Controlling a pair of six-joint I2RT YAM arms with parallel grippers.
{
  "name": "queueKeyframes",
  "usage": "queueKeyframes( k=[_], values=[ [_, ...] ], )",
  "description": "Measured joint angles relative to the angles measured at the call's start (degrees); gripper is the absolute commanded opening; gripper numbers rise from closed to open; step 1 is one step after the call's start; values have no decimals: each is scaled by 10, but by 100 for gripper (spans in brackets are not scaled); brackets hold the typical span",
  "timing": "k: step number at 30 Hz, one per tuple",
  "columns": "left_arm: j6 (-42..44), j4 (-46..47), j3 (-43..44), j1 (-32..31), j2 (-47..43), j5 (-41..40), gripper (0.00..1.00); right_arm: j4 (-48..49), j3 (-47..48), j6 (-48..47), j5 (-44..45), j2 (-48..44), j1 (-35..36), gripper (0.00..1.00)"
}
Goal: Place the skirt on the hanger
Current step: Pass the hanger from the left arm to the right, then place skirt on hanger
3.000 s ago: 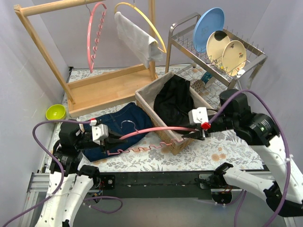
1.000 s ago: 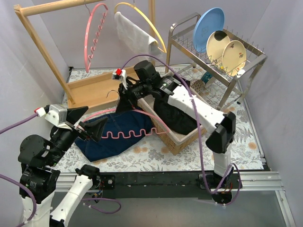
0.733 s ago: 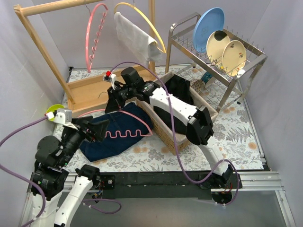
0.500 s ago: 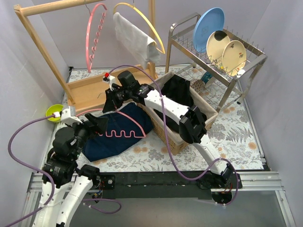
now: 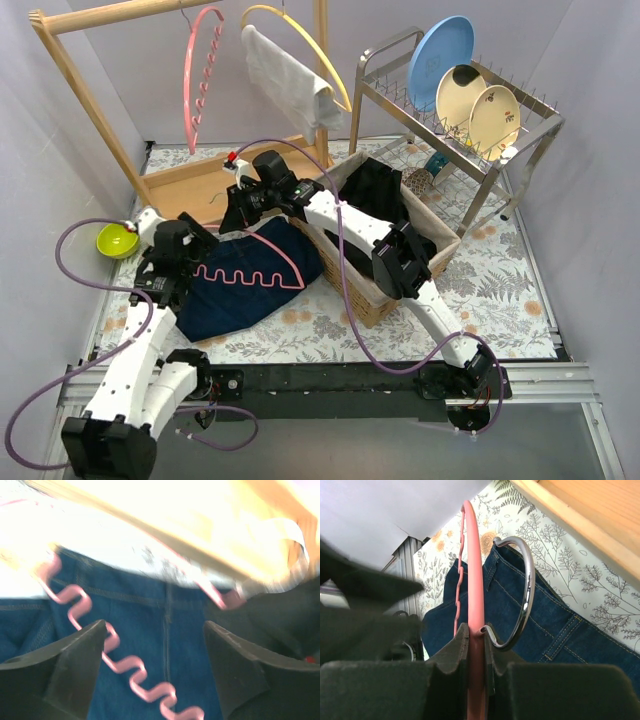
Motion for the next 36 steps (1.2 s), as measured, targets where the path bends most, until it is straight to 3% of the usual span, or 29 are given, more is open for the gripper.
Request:
queueKeyframes(
  k=[3,7,12,20,31,36],
  values=[
    [0,61,-34,121,14,57,72,8,-13,4,-6,0,-2,1],
    [-7,108,-72,209,50,109,72,12,-16,9,-11,2,-2,1],
    [-10,141,-73,214,92,158,73,22,-18,9,-24,8,-1,1],
    [-9,156,-74,215,106,157,71,42,-28,10,-23,24,2,1],
    [-10,184,-89,215,147,143,55,45,-27,10,-25,47,10,1],
    [-10,195,-96,215,143,139,56,43,-13,14,-29,57,10,1]
  ],
)
